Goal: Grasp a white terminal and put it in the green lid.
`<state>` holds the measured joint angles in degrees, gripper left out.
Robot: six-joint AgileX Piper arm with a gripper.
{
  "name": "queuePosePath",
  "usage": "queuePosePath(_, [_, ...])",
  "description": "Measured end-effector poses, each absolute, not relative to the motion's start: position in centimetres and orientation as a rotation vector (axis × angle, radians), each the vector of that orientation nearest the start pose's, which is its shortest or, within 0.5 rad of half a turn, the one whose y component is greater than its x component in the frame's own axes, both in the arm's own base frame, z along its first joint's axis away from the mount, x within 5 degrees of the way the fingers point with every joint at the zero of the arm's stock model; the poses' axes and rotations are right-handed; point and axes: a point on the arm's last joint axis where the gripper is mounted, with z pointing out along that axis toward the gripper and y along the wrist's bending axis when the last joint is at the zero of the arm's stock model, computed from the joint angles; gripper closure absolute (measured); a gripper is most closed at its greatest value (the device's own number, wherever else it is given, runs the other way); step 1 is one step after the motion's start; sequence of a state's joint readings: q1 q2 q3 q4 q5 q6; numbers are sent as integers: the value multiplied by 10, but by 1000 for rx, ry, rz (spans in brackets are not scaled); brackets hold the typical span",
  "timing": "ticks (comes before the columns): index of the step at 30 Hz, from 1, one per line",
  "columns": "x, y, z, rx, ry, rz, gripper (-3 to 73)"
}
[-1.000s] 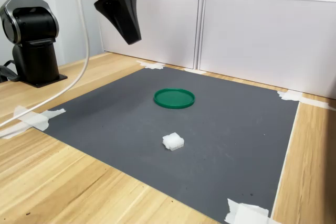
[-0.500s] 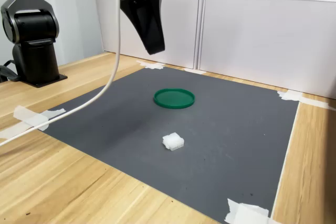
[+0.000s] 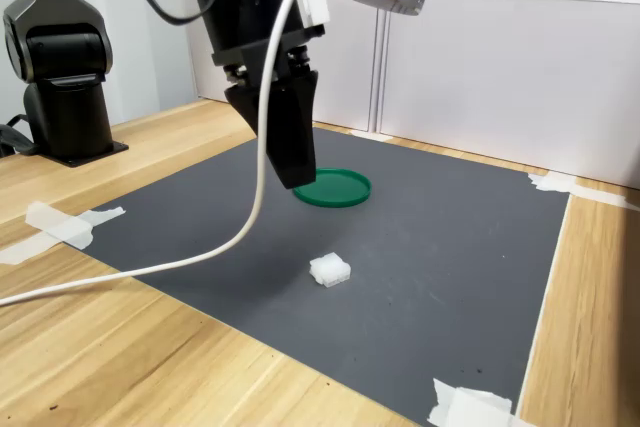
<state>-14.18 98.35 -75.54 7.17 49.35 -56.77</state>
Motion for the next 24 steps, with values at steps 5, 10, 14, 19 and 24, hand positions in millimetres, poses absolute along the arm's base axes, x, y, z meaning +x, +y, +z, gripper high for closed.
queuePosePath(5, [355, -81, 253, -912, 2600, -183, 63])
queuePosePath(10, [357, -74, 261, -938, 2606, -144, 4])
queuePosePath(14, [363, -57, 256, -1083, 2643, -172, 4])
queuePosePath(19, [370, -45, 246, -1110, 2681, -182, 6])
queuePosePath(24, [378, -46, 227, -1130, 2700, -193, 6])
